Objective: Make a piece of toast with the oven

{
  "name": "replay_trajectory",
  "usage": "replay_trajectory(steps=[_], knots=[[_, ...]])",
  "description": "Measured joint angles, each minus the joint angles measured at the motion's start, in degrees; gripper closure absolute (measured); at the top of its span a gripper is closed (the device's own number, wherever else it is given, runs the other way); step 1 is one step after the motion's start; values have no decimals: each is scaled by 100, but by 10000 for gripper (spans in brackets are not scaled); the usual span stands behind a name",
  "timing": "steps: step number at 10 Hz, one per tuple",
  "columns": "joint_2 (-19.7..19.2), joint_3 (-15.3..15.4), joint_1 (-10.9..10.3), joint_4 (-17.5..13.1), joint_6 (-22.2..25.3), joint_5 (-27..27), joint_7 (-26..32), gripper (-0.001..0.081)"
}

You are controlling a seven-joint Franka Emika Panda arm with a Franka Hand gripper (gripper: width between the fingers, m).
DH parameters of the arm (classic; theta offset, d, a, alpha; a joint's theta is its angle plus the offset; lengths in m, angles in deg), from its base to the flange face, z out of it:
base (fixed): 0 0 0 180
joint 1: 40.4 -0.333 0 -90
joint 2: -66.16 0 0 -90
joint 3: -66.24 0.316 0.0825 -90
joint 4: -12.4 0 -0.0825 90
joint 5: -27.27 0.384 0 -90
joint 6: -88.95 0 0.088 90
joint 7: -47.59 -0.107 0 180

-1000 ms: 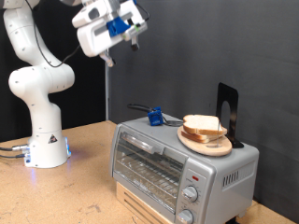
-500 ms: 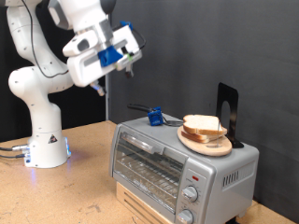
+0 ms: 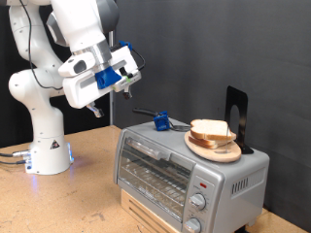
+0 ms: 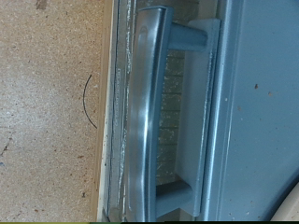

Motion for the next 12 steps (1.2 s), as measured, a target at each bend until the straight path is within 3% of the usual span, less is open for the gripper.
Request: replay_trajectory(steps=[2, 4, 8, 12], knots=[[51, -59, -59, 10, 67, 256, 376, -3], [7, -37, -53, 145, -54, 261, 310, -3], [-543, 80, -56, 419, -968, 262, 205, -3], [-1090, 197, -64, 487, -1413, 271, 205, -3]])
